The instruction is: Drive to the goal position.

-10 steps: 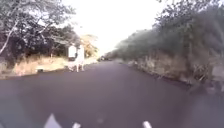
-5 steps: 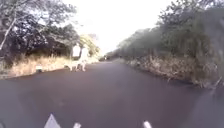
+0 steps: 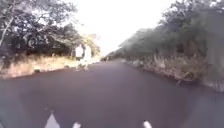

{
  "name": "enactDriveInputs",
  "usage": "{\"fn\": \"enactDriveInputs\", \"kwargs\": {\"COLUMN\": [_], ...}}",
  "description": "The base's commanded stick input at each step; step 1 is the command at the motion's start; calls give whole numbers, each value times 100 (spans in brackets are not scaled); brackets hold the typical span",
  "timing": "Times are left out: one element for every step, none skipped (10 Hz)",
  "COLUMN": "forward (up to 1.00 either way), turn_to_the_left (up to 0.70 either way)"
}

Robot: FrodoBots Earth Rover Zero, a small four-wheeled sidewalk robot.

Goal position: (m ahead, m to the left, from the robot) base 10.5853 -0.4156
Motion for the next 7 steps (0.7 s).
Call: {"fn": "enactDriveInputs", "kwargs": {"forward": [85,85,85,85,85,85,85], "turn_to_the_left": [0,0,0,0,0,0,0]}}
